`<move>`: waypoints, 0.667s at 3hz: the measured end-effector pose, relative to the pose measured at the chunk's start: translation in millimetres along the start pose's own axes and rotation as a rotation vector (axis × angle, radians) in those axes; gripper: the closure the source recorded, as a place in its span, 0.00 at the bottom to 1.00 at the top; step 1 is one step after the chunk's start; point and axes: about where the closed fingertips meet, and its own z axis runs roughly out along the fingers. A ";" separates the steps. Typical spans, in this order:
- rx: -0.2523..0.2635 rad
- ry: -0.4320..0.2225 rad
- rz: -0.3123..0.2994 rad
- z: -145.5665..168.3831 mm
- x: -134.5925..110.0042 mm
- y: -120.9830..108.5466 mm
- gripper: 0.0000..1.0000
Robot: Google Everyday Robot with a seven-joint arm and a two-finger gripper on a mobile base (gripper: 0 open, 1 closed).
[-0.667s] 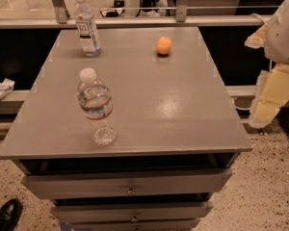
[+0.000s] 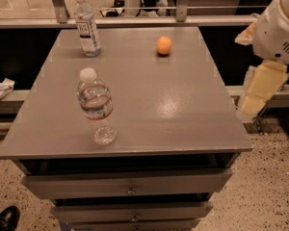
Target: Pick blue plastic bottle
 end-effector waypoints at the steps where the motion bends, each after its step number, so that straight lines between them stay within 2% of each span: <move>1: -0.007 -0.140 0.017 43.7 -45.5 -34.5 0.00; 2: 0.012 -0.245 0.040 69.1 -82.2 -63.4 0.00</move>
Offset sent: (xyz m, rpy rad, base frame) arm 0.1474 0.1082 -0.0343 0.3590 -0.1175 0.0214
